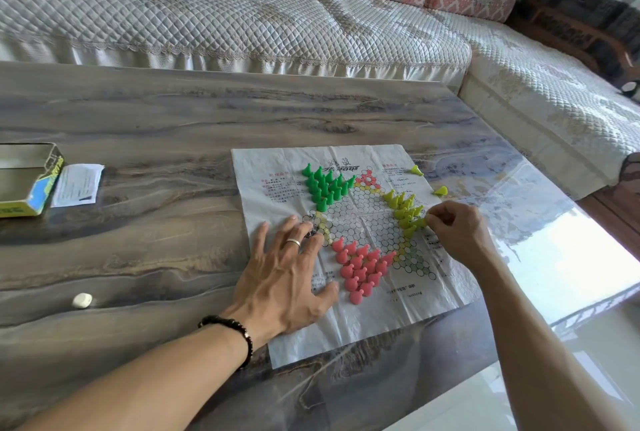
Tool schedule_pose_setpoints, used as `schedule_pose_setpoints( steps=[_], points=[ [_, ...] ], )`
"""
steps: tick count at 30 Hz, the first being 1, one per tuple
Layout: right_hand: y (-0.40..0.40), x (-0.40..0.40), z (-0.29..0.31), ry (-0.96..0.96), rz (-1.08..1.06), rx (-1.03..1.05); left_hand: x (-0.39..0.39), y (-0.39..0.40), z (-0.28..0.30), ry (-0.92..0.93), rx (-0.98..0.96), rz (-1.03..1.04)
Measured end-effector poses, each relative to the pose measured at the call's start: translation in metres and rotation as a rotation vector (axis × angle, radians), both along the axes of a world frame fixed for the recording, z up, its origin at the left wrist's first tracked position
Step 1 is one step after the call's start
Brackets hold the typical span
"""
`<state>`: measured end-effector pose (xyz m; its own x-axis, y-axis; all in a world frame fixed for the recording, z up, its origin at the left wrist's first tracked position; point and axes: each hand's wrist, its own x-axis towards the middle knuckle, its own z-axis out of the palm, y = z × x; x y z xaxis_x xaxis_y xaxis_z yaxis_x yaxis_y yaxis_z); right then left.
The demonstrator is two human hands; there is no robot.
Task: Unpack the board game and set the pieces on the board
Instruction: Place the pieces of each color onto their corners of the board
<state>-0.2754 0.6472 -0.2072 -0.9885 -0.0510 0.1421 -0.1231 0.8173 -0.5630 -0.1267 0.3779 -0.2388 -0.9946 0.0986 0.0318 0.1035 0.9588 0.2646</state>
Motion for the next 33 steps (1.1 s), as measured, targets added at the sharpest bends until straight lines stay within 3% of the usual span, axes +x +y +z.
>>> schedule_pose_setpoints(
  steps=[16, 22, 33],
  points=[
    [0.0, -0.002, 0.002, 0.012, 0.08, 0.07, 0.001, -0.001, -0.001, -0.002, -0.004, 0.001],
    [0.003, -0.019, 0.014, 0.097, 0.024, 0.07, 0.0, -0.001, 0.0, -0.004, -0.019, -0.005],
    [-0.015, -0.085, 0.017, 0.085, 0.075, 0.363, 0.001, 0.001, 0.001, 0.019, 0.006, 0.003]
  ],
)
